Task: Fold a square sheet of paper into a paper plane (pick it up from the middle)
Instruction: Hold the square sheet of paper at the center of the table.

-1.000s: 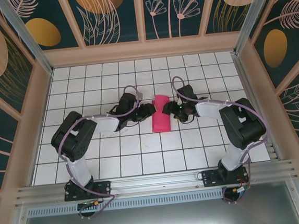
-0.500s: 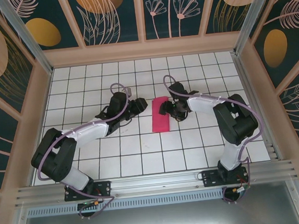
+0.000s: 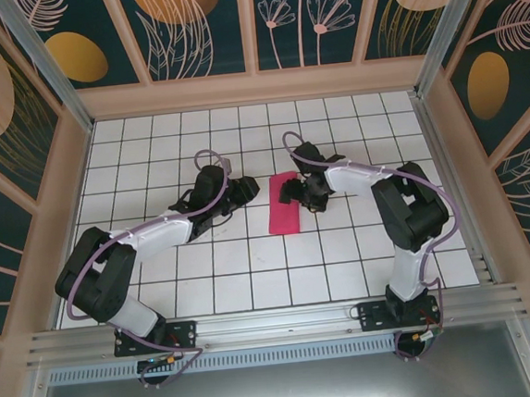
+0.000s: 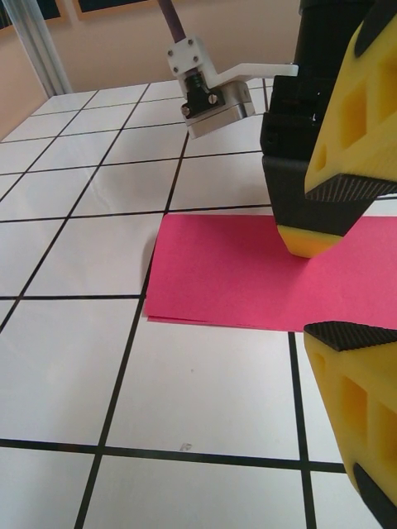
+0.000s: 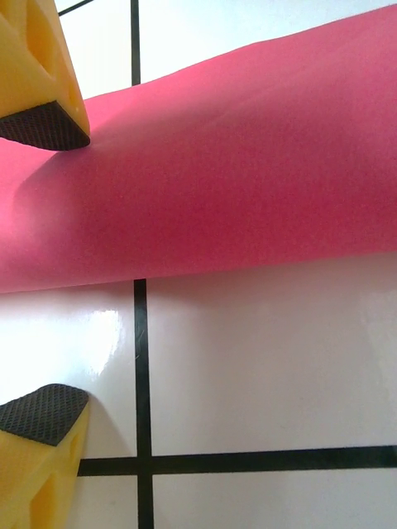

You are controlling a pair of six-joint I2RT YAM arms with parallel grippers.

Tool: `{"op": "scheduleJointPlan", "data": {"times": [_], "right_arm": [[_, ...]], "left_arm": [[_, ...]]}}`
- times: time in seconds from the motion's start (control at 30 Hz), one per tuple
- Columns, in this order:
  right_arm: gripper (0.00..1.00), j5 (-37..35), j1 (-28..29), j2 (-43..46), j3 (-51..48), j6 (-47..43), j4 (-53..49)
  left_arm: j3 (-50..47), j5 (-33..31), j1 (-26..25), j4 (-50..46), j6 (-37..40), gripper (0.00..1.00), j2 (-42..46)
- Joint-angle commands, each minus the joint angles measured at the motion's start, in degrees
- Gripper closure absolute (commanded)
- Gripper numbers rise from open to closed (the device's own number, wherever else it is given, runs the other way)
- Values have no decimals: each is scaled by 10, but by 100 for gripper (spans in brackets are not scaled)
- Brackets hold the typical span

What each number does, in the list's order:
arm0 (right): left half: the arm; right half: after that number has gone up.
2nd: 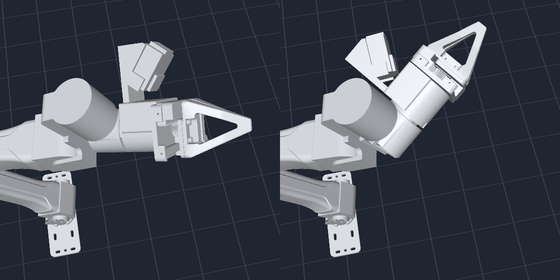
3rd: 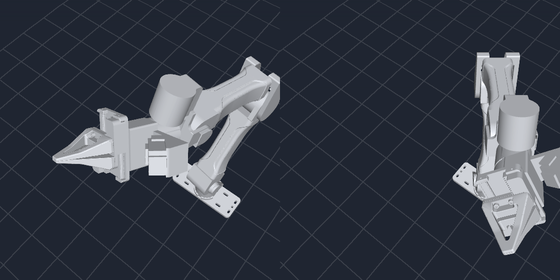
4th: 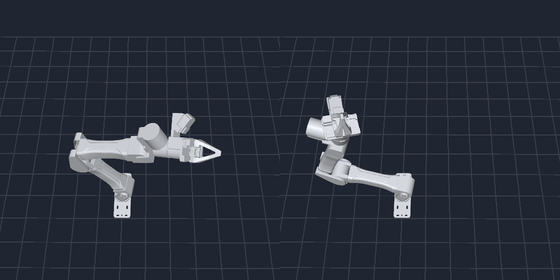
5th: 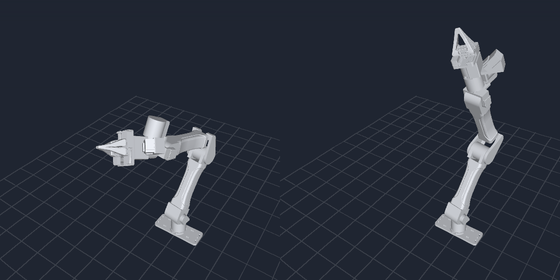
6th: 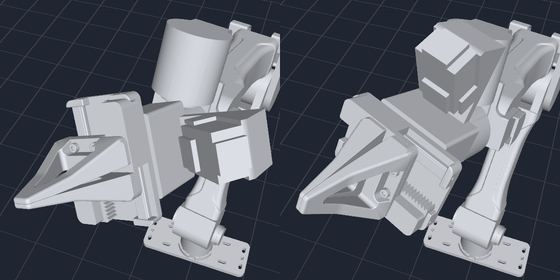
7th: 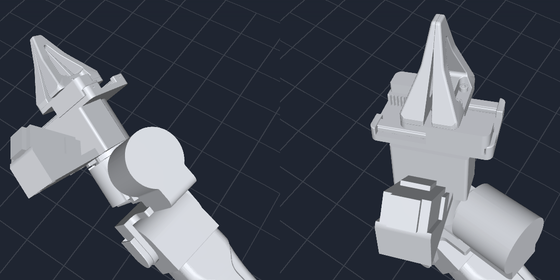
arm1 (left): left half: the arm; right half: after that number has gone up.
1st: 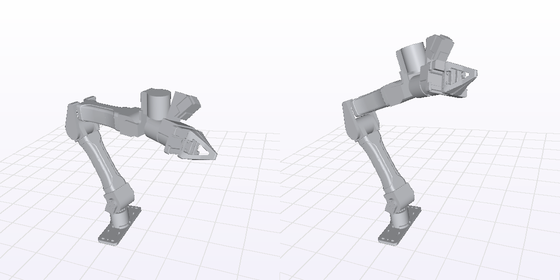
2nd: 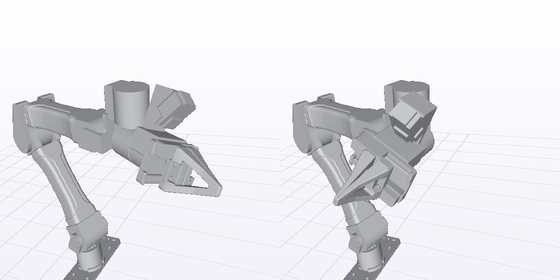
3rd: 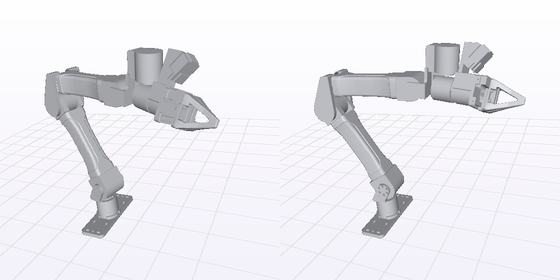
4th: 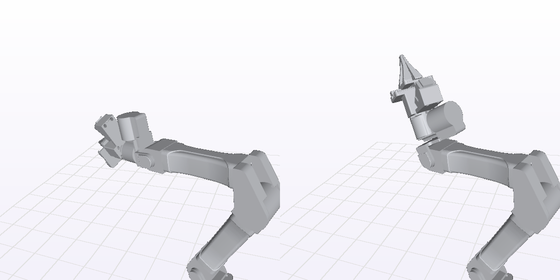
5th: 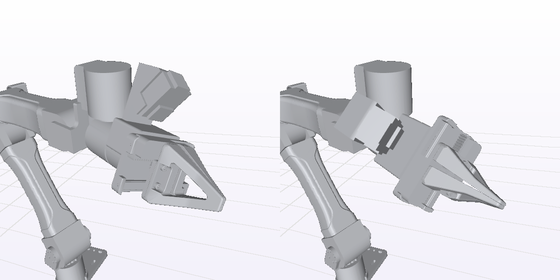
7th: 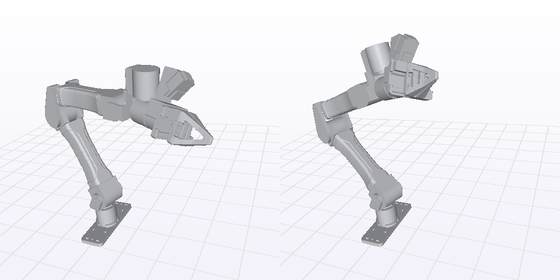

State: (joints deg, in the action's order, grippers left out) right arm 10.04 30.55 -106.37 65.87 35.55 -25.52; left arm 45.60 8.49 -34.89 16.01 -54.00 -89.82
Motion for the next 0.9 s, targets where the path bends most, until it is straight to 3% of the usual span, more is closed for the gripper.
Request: {"op": "scheduleJointPlan", "data": {"times": [0.0,0.87], "right_arm": [[19,-34,2,-44,2,-34,-10],[22,-36,-4,-60,3,-12,-9]], "left_arm": [[-4,0,-3,-6,14,54,10],[-2,19,-3,-1,9,53,3]]}}
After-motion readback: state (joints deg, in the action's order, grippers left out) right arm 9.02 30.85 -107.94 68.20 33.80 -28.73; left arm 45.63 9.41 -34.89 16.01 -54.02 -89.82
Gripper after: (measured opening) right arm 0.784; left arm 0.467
